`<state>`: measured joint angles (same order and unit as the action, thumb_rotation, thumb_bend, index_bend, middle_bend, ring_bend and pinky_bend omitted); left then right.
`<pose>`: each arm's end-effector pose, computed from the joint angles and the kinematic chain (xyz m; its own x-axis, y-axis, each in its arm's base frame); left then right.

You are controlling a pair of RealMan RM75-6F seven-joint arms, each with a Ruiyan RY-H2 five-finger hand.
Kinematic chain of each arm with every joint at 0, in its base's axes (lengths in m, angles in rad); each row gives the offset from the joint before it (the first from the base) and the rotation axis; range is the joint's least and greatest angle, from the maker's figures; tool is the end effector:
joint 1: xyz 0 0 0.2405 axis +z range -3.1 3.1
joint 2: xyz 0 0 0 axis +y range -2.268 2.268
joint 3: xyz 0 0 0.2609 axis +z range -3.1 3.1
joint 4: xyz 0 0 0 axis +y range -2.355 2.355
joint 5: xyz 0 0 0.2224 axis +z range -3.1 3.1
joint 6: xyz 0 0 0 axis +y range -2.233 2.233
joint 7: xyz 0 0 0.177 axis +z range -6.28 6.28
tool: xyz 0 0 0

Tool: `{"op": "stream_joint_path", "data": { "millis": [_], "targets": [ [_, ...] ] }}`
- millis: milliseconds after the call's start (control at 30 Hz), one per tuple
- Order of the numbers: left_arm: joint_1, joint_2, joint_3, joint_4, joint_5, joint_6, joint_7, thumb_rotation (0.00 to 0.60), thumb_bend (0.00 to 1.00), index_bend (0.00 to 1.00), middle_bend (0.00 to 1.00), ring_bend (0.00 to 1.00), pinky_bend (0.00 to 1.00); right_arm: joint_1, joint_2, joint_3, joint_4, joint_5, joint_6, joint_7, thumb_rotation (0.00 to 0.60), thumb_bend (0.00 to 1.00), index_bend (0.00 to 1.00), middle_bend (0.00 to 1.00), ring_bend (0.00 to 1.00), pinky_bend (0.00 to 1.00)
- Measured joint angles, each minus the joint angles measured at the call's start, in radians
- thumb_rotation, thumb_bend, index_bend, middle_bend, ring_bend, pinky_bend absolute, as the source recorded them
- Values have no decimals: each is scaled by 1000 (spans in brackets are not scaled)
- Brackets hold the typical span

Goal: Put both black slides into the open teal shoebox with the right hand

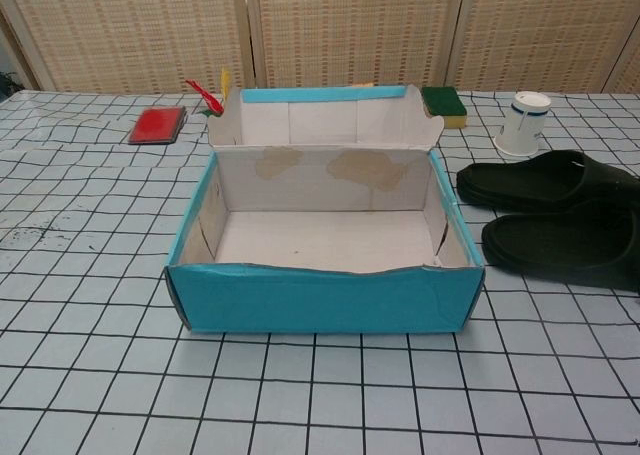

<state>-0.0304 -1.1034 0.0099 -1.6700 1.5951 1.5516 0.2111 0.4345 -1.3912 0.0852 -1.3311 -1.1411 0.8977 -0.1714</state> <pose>-0.3055 0.1841 0.1443 0.5481 0.0069 0.8364 0.8354 -0.0543 -0.5470 -0.3377 -0.3240 0.0183 0.4455 -0.4122 0.7947 -0.8784 -0.0298 0.4770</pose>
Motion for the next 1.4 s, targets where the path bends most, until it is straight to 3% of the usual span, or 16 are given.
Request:
{"op": "stream_joint_path", "data": {
  "millis": [133, 433, 833, 1033, 1400],
  "targets": [
    [0, 1, 0, -1, 0, -1, -2, 600, 636, 292, 113, 129, 368, -2, -18, -1, 20, 12, 9, -18, 600, 0, 158, 228, 85, 269],
    [0, 2, 0, -2, 0, -3, -5, 600, 636, 293, 113, 129, 368, -5, -31, -8, 39, 22, 15, -42, 600, 0, 182, 263, 129, 305],
    [-1, 5, 1, -4, -3, -7, -14, 600, 636, 293, 113, 129, 368, -30, -33, -12, 27, -19, 95, -47, 600, 122, 502, 511, 398, 573],
    [-1, 9, 2, -7, -2, -8, -22, 600, 636, 293, 113, 130, 368, -71, 32, -22, -89, -93, 219, -32, 600, 123, 517, 520, 406, 581],
    [1, 12, 1, -12, 1, -2, -26, 600, 636, 292, 113, 129, 368, -152, 330, -50, -496, -272, 409, -57, 600, 122, 518, 520, 406, 581]
  ]
}}
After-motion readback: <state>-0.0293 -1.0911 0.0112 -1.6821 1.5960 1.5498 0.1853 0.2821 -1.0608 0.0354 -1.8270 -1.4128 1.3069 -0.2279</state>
